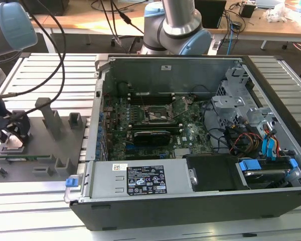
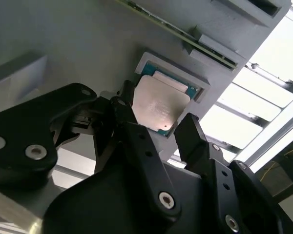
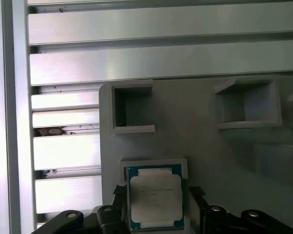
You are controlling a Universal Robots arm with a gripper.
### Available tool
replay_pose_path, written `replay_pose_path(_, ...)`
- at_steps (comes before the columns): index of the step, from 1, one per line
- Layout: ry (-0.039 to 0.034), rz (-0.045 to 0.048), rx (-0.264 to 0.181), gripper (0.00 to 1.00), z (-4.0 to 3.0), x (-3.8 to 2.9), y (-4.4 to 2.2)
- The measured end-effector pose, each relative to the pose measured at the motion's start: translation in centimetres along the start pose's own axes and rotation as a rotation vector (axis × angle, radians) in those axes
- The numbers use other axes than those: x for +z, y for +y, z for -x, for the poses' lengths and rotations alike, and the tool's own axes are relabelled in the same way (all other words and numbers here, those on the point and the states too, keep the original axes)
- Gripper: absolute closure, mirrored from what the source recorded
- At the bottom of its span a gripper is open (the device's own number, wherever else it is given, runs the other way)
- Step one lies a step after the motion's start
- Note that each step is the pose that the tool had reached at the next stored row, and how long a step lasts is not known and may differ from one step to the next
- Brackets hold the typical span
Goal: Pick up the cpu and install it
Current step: 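Pick up the cpu and move it towards the insertion slot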
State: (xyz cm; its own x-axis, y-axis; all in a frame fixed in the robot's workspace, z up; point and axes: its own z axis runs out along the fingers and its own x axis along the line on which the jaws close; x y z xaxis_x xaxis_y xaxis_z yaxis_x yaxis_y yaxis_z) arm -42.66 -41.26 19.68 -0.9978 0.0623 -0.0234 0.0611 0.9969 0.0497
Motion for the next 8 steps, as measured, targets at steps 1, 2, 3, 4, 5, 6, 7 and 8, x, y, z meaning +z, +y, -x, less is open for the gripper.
replay_pose_path(1, 0.0001, 0.0000, -0.003, 0.40, -0.01, 0.14, -0.01)
replay_pose_path(2, 0.0003, 0.0000, -0.004, 0.40, -0.03, 0.21, -0.02)
replay_pose_path(3, 0.0002, 0.0001, -0.004, 0.40, -0.05, 0.27, -0.02)
replay_pose_path(4, 0.0002, 0.0001, -0.004, 0.40, -0.08, 0.32, -0.02)
replay_pose_path(5, 0.0002, 0.0002, -0.004, 0.40, -0.11, 0.39, -0.02)
replay_pose_path(6, 0.0001, 0.0003, -0.004, 0.40, -0.14, 0.47, -0.03)
replay_pose_path(7, 0.0001, 0.0003, -0.004, 0.40, -0.16, 0.52, -0.03)
replay_pose_path(8, 0.0000, 0.0003, -0.004, 0.40, -0.17, 0.56, -0.04)
